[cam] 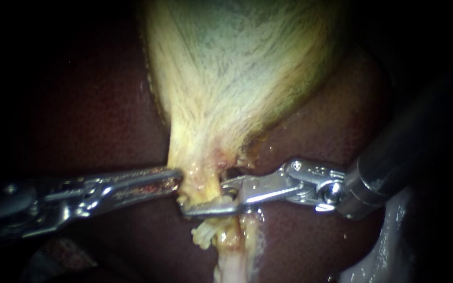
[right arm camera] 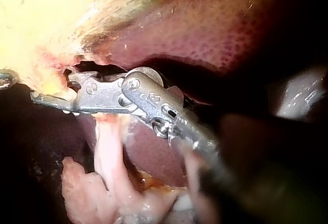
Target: Going back third clip left tube
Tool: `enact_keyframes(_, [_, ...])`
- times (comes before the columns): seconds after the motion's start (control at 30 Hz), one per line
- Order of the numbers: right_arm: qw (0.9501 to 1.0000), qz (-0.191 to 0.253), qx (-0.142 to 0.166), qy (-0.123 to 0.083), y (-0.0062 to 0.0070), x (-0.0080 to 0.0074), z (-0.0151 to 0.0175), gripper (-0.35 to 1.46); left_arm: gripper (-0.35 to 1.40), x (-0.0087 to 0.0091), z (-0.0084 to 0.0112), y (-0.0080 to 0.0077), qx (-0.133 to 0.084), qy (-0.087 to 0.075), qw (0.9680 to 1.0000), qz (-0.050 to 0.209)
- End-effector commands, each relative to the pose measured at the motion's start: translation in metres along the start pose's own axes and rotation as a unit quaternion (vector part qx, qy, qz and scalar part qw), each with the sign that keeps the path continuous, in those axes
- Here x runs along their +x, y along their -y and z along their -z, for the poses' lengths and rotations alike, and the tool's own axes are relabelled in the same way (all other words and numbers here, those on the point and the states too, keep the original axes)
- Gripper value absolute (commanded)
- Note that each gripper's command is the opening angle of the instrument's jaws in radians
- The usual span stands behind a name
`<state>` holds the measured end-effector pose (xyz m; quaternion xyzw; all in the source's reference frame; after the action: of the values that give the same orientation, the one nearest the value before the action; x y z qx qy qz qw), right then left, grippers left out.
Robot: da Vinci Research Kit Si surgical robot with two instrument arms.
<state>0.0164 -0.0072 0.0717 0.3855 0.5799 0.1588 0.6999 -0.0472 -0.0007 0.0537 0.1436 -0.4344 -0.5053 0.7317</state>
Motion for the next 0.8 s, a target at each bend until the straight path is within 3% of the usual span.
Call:
enact_keyframes(0.03, [1.0000, 0.000, 0.000, 0.000, 0.0000, 0.0000, 0.0000, -0.35, -0.35, 0.0000, 0.0000, 0.0000, 0.000, 0.000, 1.0000, 0.000])
enact_keyframes(0.3, [1.0000, 0.000, -0.001, 0.003, 0.0003, -0.0002, -0.0002, -0.32, -0.35, 0.0000, 0.0000, 0.0000, 0.000, 0.000, 1.0000, 0.000])
enact_keyframes(0.37, [1.0000, 0.004, -0.002, 0.003, 0.0003, -0.0003, -0.0003, 0.04, -0.35, 0.0000, 0.0000, 0.0000, 0.000, 0.000, 1.0000, 0.000])
enact_keyframes(0.47, [0.9997, 0.022, -0.003, 0.005, 0.0001, -0.0005, -0.0003, 0.36, -0.35, 0.0000, 0.0000, 0.0000, 0.000, 0.000, 1.0000, 0.000])
enact_keyframes(0.6, [0.9989, 0.046, -0.004, 0.007, -0.0007, -0.0008, 0.0000, 0.49, -0.35, 0.0000, -0.0001, 0.0000, 0.000, 0.000, 1.0000, 0.000])
enact_keyframes(0.8, [0.9981, 0.061, -0.007, 0.008, -0.0018, -0.0015, 0.0015, 0.53, -0.35, 0.0001, -0.0001, 0.0001, 0.001, 0.000, 1.0000, 0.000])
